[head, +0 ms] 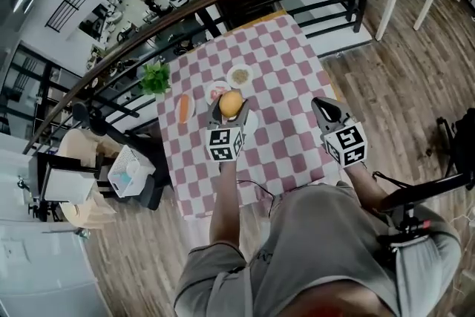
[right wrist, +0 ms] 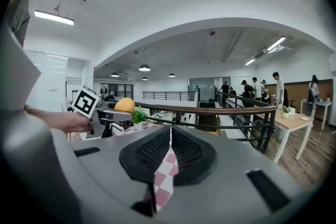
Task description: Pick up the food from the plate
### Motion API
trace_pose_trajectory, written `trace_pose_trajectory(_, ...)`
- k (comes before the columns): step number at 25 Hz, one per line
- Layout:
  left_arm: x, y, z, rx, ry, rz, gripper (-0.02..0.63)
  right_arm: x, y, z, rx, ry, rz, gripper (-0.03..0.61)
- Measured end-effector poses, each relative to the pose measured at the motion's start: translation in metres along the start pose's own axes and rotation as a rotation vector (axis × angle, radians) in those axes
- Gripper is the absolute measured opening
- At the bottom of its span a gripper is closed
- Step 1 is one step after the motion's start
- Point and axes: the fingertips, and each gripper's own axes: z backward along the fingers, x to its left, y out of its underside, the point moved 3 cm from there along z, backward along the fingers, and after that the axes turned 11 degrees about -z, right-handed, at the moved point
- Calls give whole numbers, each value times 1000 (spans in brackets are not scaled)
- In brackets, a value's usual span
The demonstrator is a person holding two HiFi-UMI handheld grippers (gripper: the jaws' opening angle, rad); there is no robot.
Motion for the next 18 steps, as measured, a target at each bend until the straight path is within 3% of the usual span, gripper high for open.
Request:
trace_pose_trajectory(6, -28, -79, 63, -204, -37, 14, 348, 25, -16, -28, -21, -89, 19, 14)
trace_pose_trajectory(10, -46, -111, 100, -310, -60, 36, 348, 41, -28, -32, -40, -137, 18, 14)
trace_pose_trajectory(18, -53, -112, 110, -340, -53, 29, 348, 50, -36, -33, -87, -179, 12, 14)
